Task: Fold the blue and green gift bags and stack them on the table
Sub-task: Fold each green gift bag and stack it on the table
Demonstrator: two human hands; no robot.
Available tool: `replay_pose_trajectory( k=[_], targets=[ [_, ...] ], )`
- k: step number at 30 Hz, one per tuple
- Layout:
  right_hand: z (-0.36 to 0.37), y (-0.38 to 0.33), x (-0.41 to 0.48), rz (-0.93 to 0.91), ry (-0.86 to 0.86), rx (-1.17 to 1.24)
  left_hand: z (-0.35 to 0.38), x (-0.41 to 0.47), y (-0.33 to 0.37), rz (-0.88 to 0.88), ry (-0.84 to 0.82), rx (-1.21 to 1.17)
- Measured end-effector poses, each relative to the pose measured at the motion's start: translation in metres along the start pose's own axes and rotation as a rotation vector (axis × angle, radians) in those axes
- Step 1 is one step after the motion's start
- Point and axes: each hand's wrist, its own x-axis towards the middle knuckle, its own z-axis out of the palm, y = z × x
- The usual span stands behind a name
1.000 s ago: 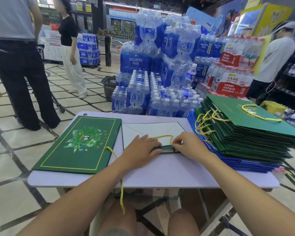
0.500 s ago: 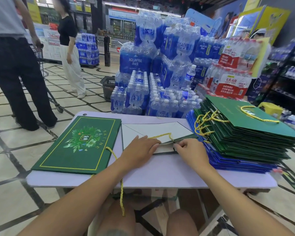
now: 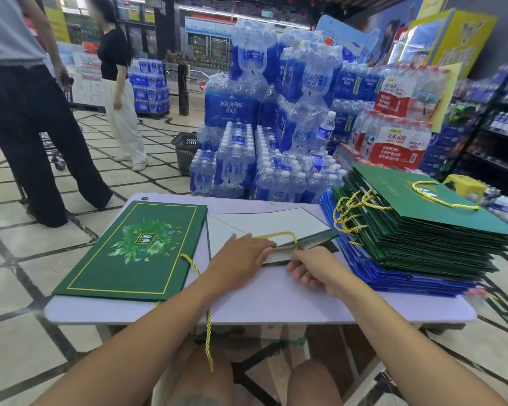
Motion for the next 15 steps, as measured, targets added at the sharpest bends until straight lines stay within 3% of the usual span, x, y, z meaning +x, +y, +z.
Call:
replay_pose_trajectory(
  k=[2,5,6,10,15],
  targets=[
    [-0.003,0.000,0.000,-0.096,0.083,-0.114,0.002,0.001,-0.001,0.005,-0.019,0.033],
    [-0.009,-0.004,0.009,-0.332,0.489,-0.553,0.000,0.003,-0.001,0.027,-0.028,0.084],
    [-0.009,-0.007,0.012,-0.345,0.537,-0.681,0.000,0.003,-0.001,0.034,-0.025,0.097],
    [-0.008,-0.014,0.039,-0.265,0.390,-0.942,0.004,0.003,-0.004,0.081,-0.007,0.164],
    [-0.014,-0.026,0.065,-0.275,0.407,-0.824,0.001,0.003,-0.005,0.087,-0.015,0.176]
  ],
)
